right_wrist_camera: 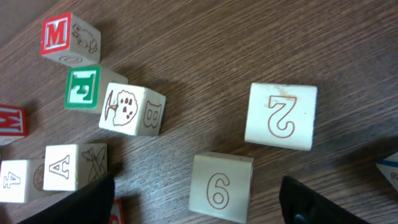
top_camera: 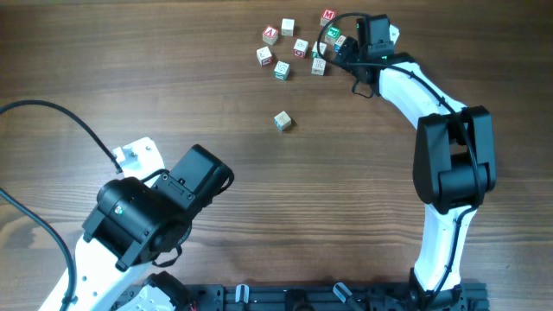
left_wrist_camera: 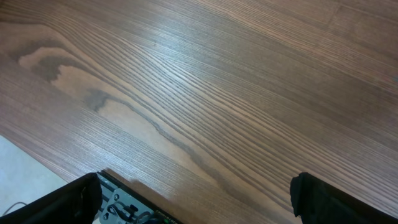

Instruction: Form a circle

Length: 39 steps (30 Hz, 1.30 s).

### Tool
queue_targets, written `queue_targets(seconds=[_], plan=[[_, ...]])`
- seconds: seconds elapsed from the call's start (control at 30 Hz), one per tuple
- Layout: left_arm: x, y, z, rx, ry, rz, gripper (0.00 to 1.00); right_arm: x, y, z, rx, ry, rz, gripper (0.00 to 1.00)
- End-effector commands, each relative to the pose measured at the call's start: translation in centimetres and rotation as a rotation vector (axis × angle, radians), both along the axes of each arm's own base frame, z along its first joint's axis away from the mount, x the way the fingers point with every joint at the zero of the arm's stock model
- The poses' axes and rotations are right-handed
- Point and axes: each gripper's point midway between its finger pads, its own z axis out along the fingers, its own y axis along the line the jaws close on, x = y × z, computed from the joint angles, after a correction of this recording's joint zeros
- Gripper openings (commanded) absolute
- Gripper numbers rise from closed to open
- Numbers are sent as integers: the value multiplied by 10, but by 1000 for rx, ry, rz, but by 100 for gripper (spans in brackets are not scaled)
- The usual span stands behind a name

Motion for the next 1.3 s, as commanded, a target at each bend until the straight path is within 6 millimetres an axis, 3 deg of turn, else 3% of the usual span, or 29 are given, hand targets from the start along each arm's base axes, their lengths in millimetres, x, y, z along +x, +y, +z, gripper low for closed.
queue_targets(seconds=[0.0,0.17,0.4,0.87,0.97,1.07,1.27], plan=[[-1,1,0,-1,-8,11,100,6,-8,-10,-26,-3,-49,81],[-1,1,0,-1,-8,11,100,10,-10,-8,-35,-25,-60,78],[-1,1,0,-1,-8,11,100,9,-10,-30,-36,3,-61,71],[-1,1,0,-1,-8,11,100,14,-12,-25,-20,-17,-82,37],[-1,1,0,-1,-8,11,100,12,-12,-13,-19,-21,-83,33],[-1,1,0,-1,-8,11,100,6,-13,12,-17,-24,-83,25],[-1,1,0,-1,-8,11,100,-32,-20,84,-1,-1,-108,17]])
